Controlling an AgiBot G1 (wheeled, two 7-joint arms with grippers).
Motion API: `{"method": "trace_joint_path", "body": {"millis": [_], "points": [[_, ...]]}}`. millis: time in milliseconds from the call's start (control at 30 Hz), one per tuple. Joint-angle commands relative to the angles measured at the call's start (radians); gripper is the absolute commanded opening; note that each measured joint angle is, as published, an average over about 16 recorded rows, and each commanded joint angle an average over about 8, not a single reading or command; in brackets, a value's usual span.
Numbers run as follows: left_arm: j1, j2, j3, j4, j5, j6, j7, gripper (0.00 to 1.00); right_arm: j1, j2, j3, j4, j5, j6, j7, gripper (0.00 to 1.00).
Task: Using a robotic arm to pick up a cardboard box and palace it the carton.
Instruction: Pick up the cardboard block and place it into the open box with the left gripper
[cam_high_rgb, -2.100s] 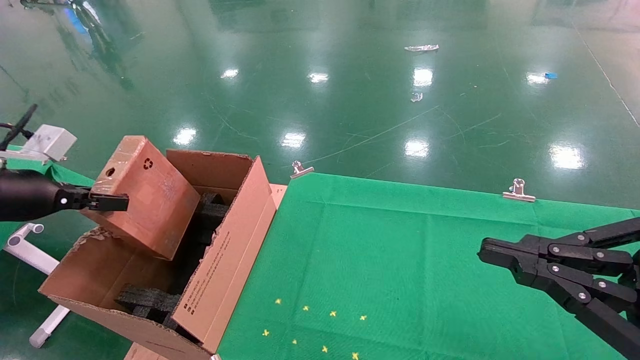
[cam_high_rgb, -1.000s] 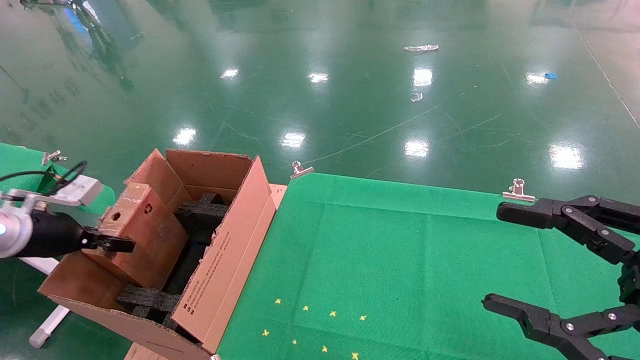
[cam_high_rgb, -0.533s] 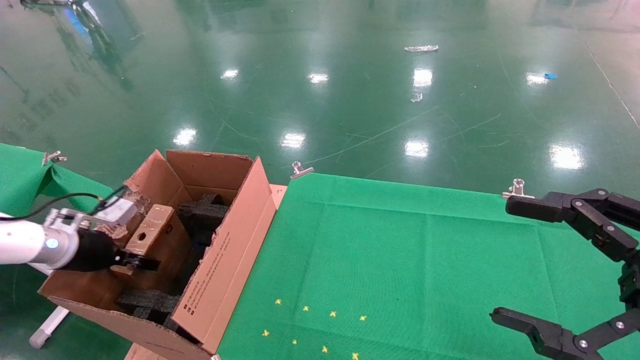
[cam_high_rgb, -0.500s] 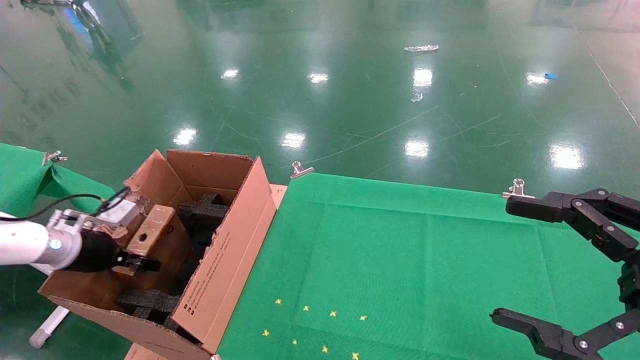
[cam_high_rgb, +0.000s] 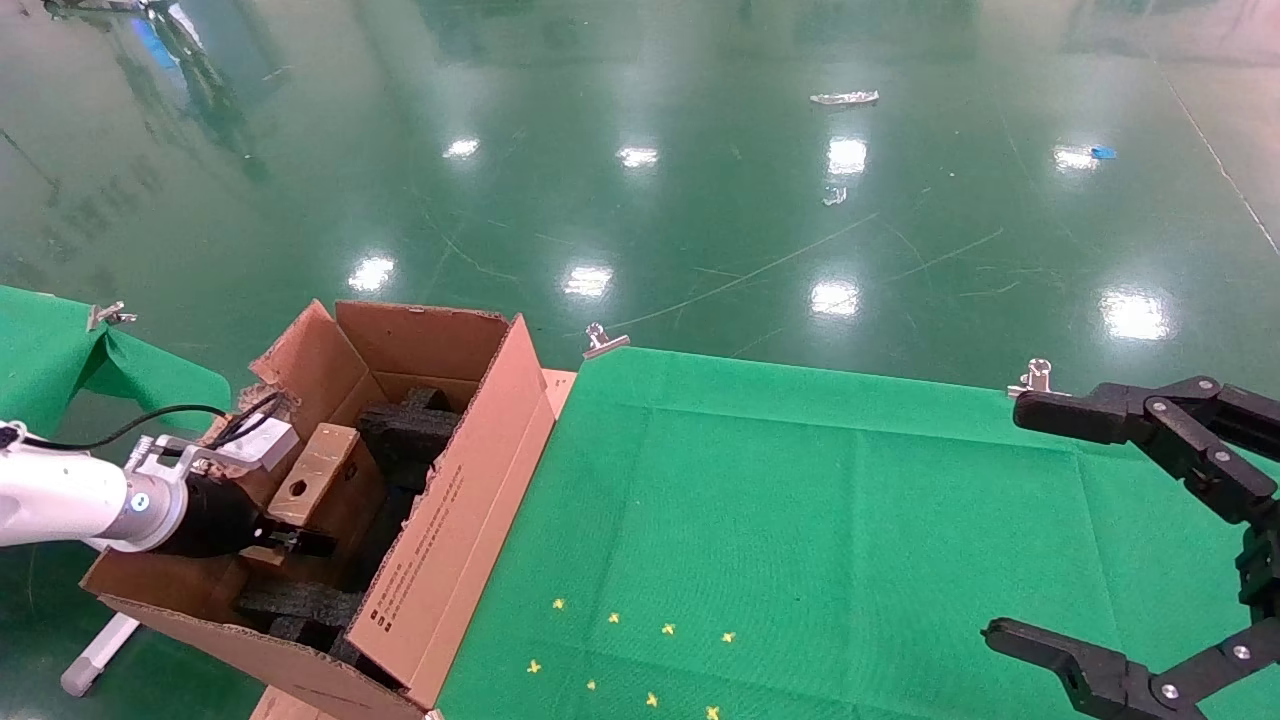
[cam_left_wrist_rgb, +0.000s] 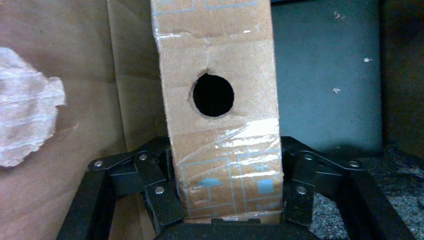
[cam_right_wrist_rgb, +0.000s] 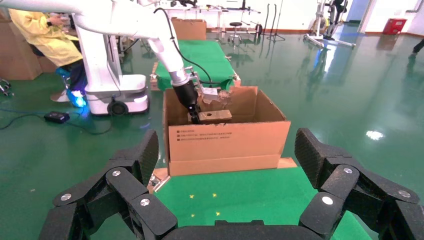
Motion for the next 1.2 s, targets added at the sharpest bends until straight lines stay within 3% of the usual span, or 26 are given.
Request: {"method": "trace_joint_path", "body": {"millis": [33,933,1200], "points": [[-0.005,0.009,-0.006,0.026,-0.008,0.007,0.028,1.00,0.000,0.000,0.000,0.000,0.000,0.000,0.000,1.00],[-0.073,0.065,-0.018,0.171,-0.022,0.059,0.145,1.00,0.000,0.001,-0.002,0.000,0.001,0.001,-0.001,1.00],[-0.147,0.056,-0.015,0.177,-0.014,0.058,0.156,1.00,0.000,0.001,-0.002,0.000,0.001,0.001,-0.001,1.00]]}}
